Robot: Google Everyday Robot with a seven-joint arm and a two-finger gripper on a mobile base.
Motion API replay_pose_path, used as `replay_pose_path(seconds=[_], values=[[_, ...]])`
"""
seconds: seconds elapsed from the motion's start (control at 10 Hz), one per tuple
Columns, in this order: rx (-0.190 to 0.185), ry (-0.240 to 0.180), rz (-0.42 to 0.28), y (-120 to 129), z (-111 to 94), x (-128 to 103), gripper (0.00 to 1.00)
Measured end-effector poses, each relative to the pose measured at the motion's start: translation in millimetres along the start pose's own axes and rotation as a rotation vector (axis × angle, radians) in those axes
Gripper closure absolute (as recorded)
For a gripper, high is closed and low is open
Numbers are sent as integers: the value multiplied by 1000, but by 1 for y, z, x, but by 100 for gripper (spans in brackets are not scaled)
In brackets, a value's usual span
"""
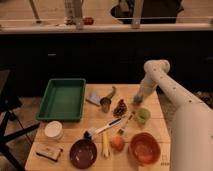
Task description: Wipe table surface with sponge
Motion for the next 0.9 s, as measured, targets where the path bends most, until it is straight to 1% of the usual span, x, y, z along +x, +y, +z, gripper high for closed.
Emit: replay_pose_path(seconds=[0.2,0.3,0.5,0.6,0.7,0.8,0.9], values=[[-5,-36,-23,0,6,-4,100],[-13,-60,-43,-1,9,-10,100],[-26,-77,-59,0,13,-17,100],[-39,-79,-62,4,15,-19,100],[-56,-74,-49,11,16,-18,100],[-66,-69,-31,18,16,-13,100],[-71,-59,-6,26,16,-2,100]])
